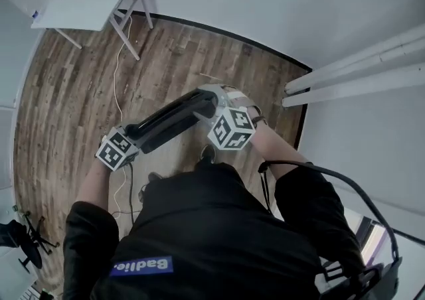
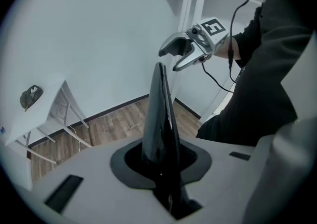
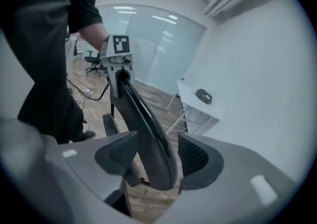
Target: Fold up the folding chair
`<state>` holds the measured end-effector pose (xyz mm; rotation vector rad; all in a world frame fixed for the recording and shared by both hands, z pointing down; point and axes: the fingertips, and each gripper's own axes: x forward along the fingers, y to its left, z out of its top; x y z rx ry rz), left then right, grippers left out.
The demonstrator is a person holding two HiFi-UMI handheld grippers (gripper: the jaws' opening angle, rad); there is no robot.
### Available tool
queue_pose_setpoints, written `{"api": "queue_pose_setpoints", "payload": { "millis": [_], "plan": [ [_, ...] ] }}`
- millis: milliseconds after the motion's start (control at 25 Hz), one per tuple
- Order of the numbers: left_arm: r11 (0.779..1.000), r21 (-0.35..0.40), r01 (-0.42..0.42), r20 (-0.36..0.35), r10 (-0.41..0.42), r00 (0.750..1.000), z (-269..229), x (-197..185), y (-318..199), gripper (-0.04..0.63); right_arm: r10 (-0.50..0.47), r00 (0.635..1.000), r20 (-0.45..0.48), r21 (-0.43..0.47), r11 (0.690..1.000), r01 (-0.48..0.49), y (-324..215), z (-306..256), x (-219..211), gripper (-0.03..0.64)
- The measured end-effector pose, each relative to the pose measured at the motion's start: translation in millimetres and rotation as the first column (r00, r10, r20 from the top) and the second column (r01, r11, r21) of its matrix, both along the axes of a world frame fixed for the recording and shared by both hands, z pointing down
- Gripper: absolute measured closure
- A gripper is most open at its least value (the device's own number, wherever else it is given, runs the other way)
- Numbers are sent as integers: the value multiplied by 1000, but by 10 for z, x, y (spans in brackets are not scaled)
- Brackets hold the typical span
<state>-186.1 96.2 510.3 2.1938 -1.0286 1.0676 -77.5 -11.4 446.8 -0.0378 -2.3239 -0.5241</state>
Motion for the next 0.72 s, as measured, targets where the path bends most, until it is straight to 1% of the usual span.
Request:
{"api": "queue_pose_setpoints", "payload": {
  "millis": [80,120,200,320,360,440,520,560,720],
  "plan": [
    [1000,-8,4,17,-4,1000,15,24,-30,520,-103,992,-67,17,994,105,-92,104,-46,391],
    [1000,-9,9,25,-9,1000,21,19,-40,522,-152,982,-110,13,988,154,-107,173,-77,391],
    [1000,-11,15,34,-15,999,35,0,-36,522,-238,951,-198,0,970,242,-98,326,-143,391],
    [1000,-16,-6,34,6,999,56,-5,-5,522,-335,891,-306,-18,938,347,-60,521,-238,393],
    [1000,-16,-20,35,21,999,58,-15,4,522,-368,866,-340,-35,925,379,-29,577,-269,394],
    [999,-18,-48,40,49,998,54,-56,24,522,-432,807,-403,-76,894,441,57,695,-315,424],
    [997,-22,-67,42,68,997,40,-99,27,522,-474,761,-443,-108,871,479,120,777,-347,497],
    [997,-27,-73,41,74,996,33,-123,22,522,-483,748,-454,-122,866,485,125,788,-366,507],
    [997,-54,-62,29,64,998,10,-249,-29,525,-490,726,-483,-162,865,476,75,769,-480,529]
  ]
}}
